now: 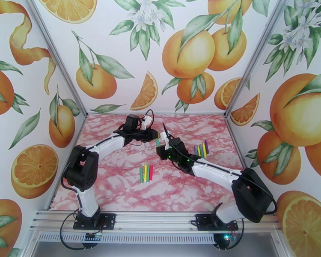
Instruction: Open the pen caps
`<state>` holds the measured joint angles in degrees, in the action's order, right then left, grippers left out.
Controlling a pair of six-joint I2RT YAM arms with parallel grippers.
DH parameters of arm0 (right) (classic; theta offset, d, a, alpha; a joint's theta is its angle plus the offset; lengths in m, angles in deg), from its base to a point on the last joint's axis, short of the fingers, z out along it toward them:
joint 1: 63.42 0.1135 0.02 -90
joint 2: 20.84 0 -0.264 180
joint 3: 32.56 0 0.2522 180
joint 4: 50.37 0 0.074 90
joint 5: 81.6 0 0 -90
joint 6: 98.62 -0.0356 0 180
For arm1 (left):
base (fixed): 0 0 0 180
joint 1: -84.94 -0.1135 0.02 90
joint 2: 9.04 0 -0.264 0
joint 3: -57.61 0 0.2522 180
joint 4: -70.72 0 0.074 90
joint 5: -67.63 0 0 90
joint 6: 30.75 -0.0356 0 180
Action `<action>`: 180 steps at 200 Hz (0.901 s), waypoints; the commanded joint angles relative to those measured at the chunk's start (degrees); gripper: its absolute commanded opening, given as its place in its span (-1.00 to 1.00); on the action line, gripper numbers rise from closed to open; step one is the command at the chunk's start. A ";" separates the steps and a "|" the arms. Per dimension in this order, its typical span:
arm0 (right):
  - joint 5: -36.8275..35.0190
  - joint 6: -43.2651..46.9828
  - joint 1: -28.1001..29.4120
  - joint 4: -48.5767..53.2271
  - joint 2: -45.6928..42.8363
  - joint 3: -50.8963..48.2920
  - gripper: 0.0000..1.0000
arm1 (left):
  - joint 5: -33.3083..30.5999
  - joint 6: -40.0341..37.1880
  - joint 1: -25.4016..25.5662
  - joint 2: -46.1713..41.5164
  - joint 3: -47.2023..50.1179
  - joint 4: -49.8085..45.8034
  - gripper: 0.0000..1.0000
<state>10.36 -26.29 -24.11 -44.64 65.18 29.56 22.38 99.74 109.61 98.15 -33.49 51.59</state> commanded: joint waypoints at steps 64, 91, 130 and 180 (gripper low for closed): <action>5.16 2.11 1.50 7.59 -3.89 -4.65 -1.00 | -16.27 -2.85 -7.14 -0.08 -5.74 1.98 -1.00; 5.08 2.08 1.77 7.59 -4.70 -5.46 -1.00 | -16.84 -3.22 -7.21 -0.09 -6.22 1.17 -1.00; 4.90 1.86 2.06 7.33 -5.76 -6.82 -1.00 | -18.18 -3.49 -7.47 -0.31 -6.42 0.22 -1.00; 4.55 1.68 2.66 6.81 -6.38 -8.19 -1.00 | -20.25 -3.14 -7.71 0.11 -7.55 -0.83 -1.00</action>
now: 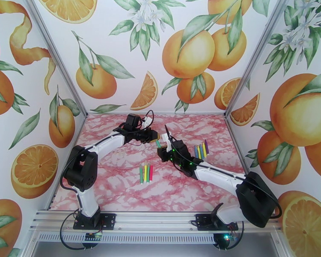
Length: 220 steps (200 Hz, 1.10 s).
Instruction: Open the pen caps
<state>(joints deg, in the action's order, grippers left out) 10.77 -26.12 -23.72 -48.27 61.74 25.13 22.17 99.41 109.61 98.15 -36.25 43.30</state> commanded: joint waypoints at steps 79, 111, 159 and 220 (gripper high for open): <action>4.83 1.71 2.69 9.73 -2.76 -4.57 -1.00 | -23.60 -2.59 -7.79 0.20 -5.66 5.40 -1.00; 4.84 1.85 2.80 9.83 -2.78 -4.90 -1.00 | -22.98 -2.45 -7.98 0.44 -6.28 5.20 -1.00; 1.87 1.65 2.65 9.87 -4.13 -4.25 -1.00 | -21.57 -6.73 -8.05 -0.36 -6.40 0.69 -1.00; -2.84 1.18 1.32 11.65 -3.13 -1.33 -1.00 | -25.96 -16.20 -7.46 -3.86 -5.08 -12.71 -1.00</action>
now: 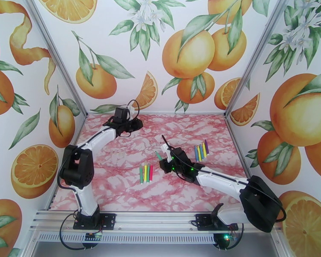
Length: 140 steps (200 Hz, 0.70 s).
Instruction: Open the pen caps
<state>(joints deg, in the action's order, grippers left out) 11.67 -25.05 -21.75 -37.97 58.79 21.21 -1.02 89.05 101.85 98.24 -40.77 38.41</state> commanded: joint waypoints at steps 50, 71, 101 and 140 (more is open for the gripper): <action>-8.18 -0.97 -2.03 3.19 0.42 4.76 -1.00 | -9.63 -12.19 1.53 -7.47 1.33 -17.32 -1.00; -10.03 -1.56 -2.78 3.94 0.33 5.29 -1.00 | -11.80 -14.26 2.29 -8.12 1.47 -21.00 -1.00; -12.20 -2.03 -4.11 5.39 0.24 6.02 -1.00 | -15.70 -16.74 3.82 -7.97 1.39 -25.09 -1.00; -16.64 -1.86 -5.69 8.42 0.44 7.78 -1.00 | -19.23 -17.50 5.37 -6.34 1.39 -26.84 -1.00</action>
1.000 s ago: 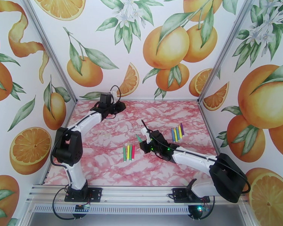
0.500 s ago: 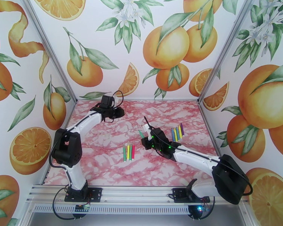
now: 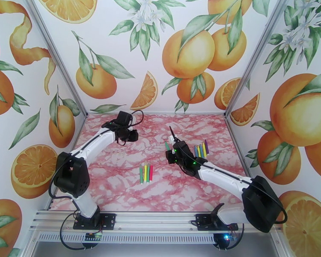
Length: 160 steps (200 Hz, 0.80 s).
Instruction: Open the pen caps
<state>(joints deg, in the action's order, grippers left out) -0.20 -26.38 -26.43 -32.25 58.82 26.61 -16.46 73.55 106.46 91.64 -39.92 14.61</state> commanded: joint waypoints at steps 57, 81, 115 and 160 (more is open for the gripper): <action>-8.36 -2.05 -4.31 4.69 1.18 2.46 -1.00 | -7.36 -2.31 1.76 3.56 -0.33 -4.61 -1.00; -9.23 -2.83 -5.23 4.93 1.89 2.31 -1.00 | -8.85 -2.43 2.16 5.18 -1.20 -5.78 -1.00; -12.63 -3.42 -5.62 6.58 3.73 2.84 -1.00 | -12.32 -2.52 2.82 7.64 -2.44 -8.04 -1.00; -15.02 -4.72 -7.04 8.36 6.35 3.28 -1.00 | -13.88 -2.57 2.92 10.10 -2.81 -9.21 -0.99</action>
<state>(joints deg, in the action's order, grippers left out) -11.83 -29.38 -32.29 -25.78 63.56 28.19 -27.97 71.87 109.13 100.47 -40.71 7.15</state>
